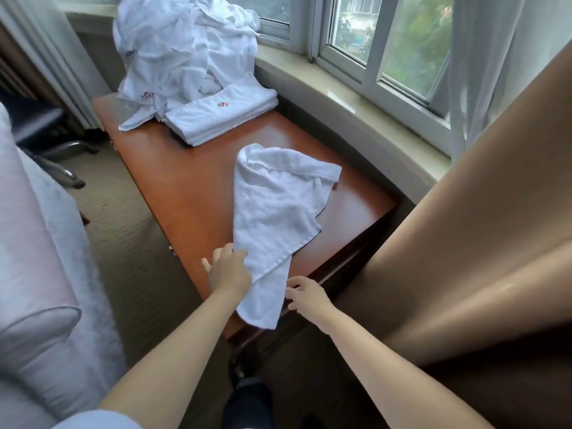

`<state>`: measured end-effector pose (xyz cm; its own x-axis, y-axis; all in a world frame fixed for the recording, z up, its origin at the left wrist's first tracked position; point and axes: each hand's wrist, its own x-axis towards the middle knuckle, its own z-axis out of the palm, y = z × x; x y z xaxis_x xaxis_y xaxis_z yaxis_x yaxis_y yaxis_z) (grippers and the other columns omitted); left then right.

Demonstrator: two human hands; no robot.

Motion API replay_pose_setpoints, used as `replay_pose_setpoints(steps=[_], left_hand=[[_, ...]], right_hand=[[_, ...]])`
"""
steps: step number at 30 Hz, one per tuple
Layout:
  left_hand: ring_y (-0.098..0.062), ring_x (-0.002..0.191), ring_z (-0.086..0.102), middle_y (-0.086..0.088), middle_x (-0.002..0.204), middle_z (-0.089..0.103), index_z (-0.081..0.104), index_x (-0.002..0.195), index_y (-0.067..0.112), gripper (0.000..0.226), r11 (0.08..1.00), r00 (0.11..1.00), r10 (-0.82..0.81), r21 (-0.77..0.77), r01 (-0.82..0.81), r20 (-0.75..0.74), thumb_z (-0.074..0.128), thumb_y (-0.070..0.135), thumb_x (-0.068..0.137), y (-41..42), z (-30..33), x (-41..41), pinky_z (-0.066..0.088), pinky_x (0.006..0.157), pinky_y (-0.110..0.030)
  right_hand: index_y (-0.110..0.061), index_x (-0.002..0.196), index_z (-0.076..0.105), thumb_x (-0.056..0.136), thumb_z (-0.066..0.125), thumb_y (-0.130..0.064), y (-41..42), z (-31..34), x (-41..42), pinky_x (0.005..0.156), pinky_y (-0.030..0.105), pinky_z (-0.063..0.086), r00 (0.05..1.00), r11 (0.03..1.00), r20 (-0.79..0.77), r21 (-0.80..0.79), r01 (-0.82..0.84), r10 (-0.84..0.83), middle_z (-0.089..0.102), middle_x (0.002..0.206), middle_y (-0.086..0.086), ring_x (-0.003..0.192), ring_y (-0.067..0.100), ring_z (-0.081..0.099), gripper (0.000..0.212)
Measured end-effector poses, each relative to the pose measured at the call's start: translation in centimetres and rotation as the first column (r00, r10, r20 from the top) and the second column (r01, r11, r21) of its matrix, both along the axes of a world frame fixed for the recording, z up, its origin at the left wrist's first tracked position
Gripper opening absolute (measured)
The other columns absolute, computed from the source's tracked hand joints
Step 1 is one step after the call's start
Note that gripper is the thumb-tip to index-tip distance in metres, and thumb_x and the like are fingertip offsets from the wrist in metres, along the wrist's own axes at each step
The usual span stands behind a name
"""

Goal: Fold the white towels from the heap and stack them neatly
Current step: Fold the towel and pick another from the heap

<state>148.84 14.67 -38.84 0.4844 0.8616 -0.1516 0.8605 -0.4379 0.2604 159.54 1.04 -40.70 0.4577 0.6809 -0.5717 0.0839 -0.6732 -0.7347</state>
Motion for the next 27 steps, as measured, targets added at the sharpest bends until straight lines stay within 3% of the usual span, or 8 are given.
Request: replay_pose_setpoints(steps=[3,9,11,13,15,17,21,27], left_hand=[[-0.022,0.145,0.016,0.0,0.152,0.034,0.06,0.126,0.027,0.041,0.951,0.968,-0.233,0.188,0.247,-0.095,0.051,0.011,0.09,-0.7,0.5,1.1,-0.004,0.114,-0.06],[-0.023,0.147,0.011,0.004,0.153,0.034,0.067,0.113,0.03,0.026,0.862,0.869,-0.41,0.195,0.468,-0.277,0.047,0.028,0.097,0.1,0.8,4.6,-0.016,0.106,-0.068],[-0.022,0.145,0.017,0.006,0.146,0.041,0.069,0.105,0.028,0.024,0.828,0.829,-0.458,0.187,0.529,-0.32,0.047,0.031,0.097,0.5,0.9,5.9,-0.022,0.101,-0.068],[-0.022,0.14,0.025,0.007,0.134,0.05,0.07,0.099,0.026,0.022,0.799,0.798,-0.507,0.168,0.577,-0.326,0.05,0.031,0.096,1.2,0.9,7.4,-0.026,0.098,-0.067],[-0.021,0.129,0.039,0.007,0.117,0.055,0.068,0.098,0.023,0.018,0.784,0.778,-0.542,0.143,0.604,-0.318,0.053,0.033,0.094,2.0,0.6,8.7,-0.022,0.102,-0.067],[-0.021,0.11,0.052,0.005,0.106,0.055,0.061,0.105,0.023,0.019,0.775,0.765,-0.564,0.122,0.621,-0.313,0.055,0.036,0.092,2.8,0.2,10.0,-0.015,0.106,-0.068],[-0.021,0.097,0.06,0.0,0.122,0.05,0.048,0.125,0.024,0.041,0.755,0.734,-0.61,0.062,0.652,-0.297,0.06,0.038,0.088,4.1,-1.0,12.9,-0.012,0.105,-0.07],[-0.026,0.105,0.06,-0.003,0.135,0.044,0.039,0.135,0.025,0.057,0.631,0.58,-0.692,0.03,0.775,-0.429,0.057,0.048,0.087,4.9,-3.1,15.5,-0.006,0.105,-0.072]], right_hand=[[-0.019,0.132,0.054,0.097,0.051,-0.027,0.3,-0.6,0.2,0.089,0.027,0.047,0.995,0.995,0.005,-0.016,0.095,-0.095,0.058,0.128,-0.002,0.108,0.014,0.058,0.036],[-0.012,0.108,0.054,0.096,0.052,-0.019,1.2,-1.7,-1.9,0.068,0.022,0.043,0.967,0.969,-0.142,-0.161,0.188,-0.212,0.053,0.092,-0.001,0.08,0.012,0.05,0.014],[-0.014,0.108,0.049,0.096,0.055,-0.02,2.2,-1.3,-2.5,0.075,0.025,0.051,0.93,0.947,-0.255,-0.254,0.198,-0.263,0.051,0.098,0.002,0.086,0.015,0.054,0.014],[-0.012,0.106,0.049,0.094,0.058,-0.015,3.2,-1.1,-2.6,0.067,0.022,0.051,0.901,0.916,-0.279,-0.326,0.235,-0.331,0.049,0.096,0.004,0.078,0.015,0.053,0.016],[-0.015,0.085,0.047,0.09,0.055,-0.005,4.2,-1.2,-2.3,0.053,0.02,0.04,0.899,0.91,-0.249,-0.307,0.28,-0.361,0.046,0.081,0.003,0.062,0.013,0.044,0.014],[-0.017,0.077,0.044,0.089,0.048,-0.002,5.0,-1.4,-1.7,0.053,0.021,0.035,0.889,0.9,-0.214,-0.265,0.345,-0.404,0.043,0.077,0.001,0.062,0.013,0.04,0.02],[-0.012,0.088,0.054,0.095,0.048,-0.007,6.1,-1.4,-0.2,0.057,0.022,0.036,0.841,0.848,-0.175,-0.264,0.46,-0.511,0.048,0.08,0.003,0.069,0.015,0.045,0.01],[-0.005,0.098,0.066,0.094,0.051,-0.005,6.4,-1.1,1.1,0.06,0.021,0.04,0.761,0.792,-0.239,-0.292,0.536,-0.603,0.053,0.082,0.007,0.068,0.015,0.048,0.016]])
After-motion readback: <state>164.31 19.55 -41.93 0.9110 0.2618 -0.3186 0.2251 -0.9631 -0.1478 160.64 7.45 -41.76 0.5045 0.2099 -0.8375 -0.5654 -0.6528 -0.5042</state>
